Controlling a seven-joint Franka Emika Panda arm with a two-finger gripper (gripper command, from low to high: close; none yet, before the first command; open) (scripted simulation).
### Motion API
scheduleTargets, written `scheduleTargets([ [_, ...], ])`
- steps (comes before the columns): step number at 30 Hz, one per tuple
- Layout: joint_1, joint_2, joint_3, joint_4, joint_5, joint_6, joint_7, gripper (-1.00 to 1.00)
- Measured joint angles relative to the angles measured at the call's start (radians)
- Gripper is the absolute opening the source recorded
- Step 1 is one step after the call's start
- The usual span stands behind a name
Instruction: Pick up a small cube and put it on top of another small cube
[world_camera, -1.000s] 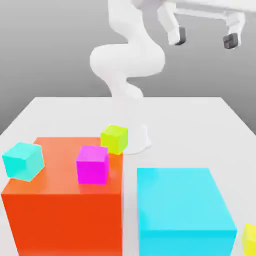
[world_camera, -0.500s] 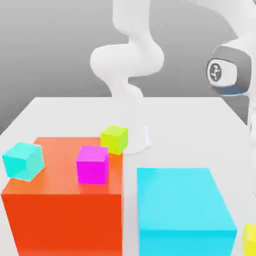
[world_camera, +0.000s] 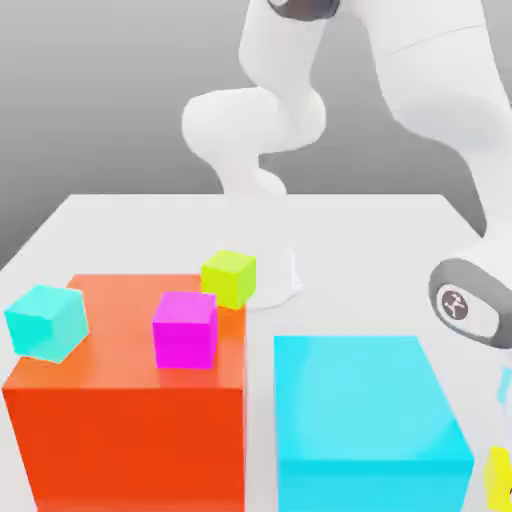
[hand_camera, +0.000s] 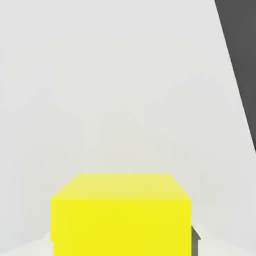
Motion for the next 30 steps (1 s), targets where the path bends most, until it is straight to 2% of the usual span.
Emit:
scheduleTargets([
  [5,-0.033,-0.158,0.016,-0.034,0.05,-0.122,-0.008,-1.0],
  [12,-0.149,-0.415,-0.113,-0.078,0.144,-0.329,0.191,-1.0],
  [22,-0.406,-0.777,-0.232,-0.138,0.132,-0.629,0.596,-1.0],
  [24,-0.436,-0.807,-0.245,-0.166,0.126,-0.63,0.648,-1.0],
  [26,-0.446,-0.789,-0.248,-0.212,0.128,-0.566,0.658,-1.0],
  [27,-0.448,-0.775,-0.25,-0.236,0.129,-0.528,0.659,1.0],
  [30,-0.448,-0.775,-0.25,-0.236,0.129,-0.528,0.659,1.0],
])
